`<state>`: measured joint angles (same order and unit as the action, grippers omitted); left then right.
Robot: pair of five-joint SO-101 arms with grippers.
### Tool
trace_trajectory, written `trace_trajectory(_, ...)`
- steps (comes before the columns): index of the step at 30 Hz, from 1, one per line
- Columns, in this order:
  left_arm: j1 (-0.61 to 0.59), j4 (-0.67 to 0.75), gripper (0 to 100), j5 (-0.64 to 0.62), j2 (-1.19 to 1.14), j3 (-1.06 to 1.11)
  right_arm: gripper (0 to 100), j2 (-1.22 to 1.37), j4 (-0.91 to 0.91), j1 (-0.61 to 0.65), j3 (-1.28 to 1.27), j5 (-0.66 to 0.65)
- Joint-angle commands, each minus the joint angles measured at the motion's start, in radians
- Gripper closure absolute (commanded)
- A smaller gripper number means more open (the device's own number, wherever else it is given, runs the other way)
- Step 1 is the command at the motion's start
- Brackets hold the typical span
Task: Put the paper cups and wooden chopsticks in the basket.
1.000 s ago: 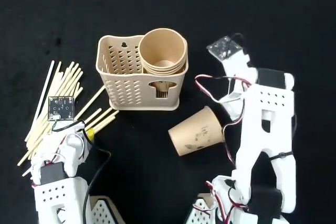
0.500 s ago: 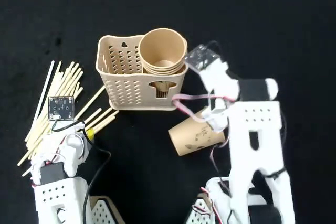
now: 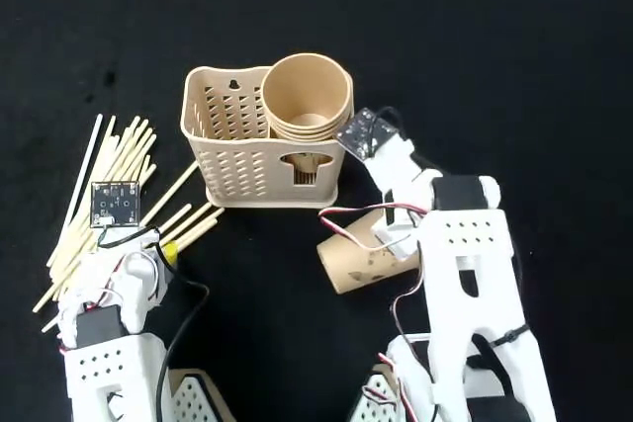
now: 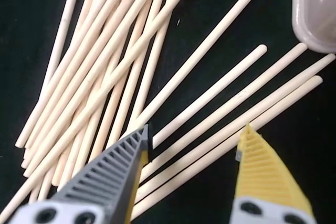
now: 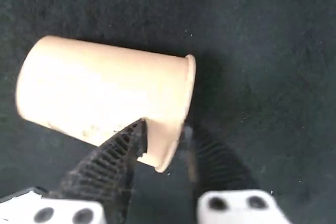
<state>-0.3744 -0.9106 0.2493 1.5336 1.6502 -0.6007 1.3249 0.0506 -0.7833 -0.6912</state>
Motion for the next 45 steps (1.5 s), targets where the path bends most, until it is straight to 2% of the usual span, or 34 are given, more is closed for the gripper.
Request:
trace_trajectory(1, 0.007, 0.014, 73, 0.005, 0.006, -0.008, 97.2, -0.015, -0.006, 0.008, -0.004, -0.012)
trace_trajectory(10, 0.007, 0.014, 73, 0.005, 0.006, -0.008, 98.7, -0.015, 0.043, -0.069, 0.099, -0.008)
trace_trajectory(14, 0.007, 0.014, 73, 0.005, 0.006, -0.008, 98.7, -0.015, 0.176, -0.106, 0.283, -0.014)
trace_trajectory(21, 0.008, 0.014, 73, 0.005, 0.006, -0.008, 98.7, -0.015, 0.382, -0.075, 0.662, -0.003)
trace_trajectory(26, 0.008, 0.014, 73, 0.005, 0.006, -0.008, 98.7, -0.013, 0.384, -0.074, 0.908, -0.055)
trace_trajectory(30, 0.007, 0.014, 73, 0.005, 0.006, -0.008, 98.5, -0.008, 0.416, -0.048, 1.006, -0.117)
trace_trajectory(36, 0.008, 0.014, 73, 0.005, 0.006, -0.008, 97.5, -0.013, 0.439, -0.041, 0.722, -0.144)
trace_trajectory(42, 0.008, 0.014, 73, 0.005, 0.006, -0.008, 79.1, -0.015, 0.417, 0.04, 0.38, -0.164)
trace_trajectory(45, 0.012, 0.014, 73, 0.006, 0.006, -0.008, 75.6, -0.016, 0.367, 0.086, 0.26, -0.172)
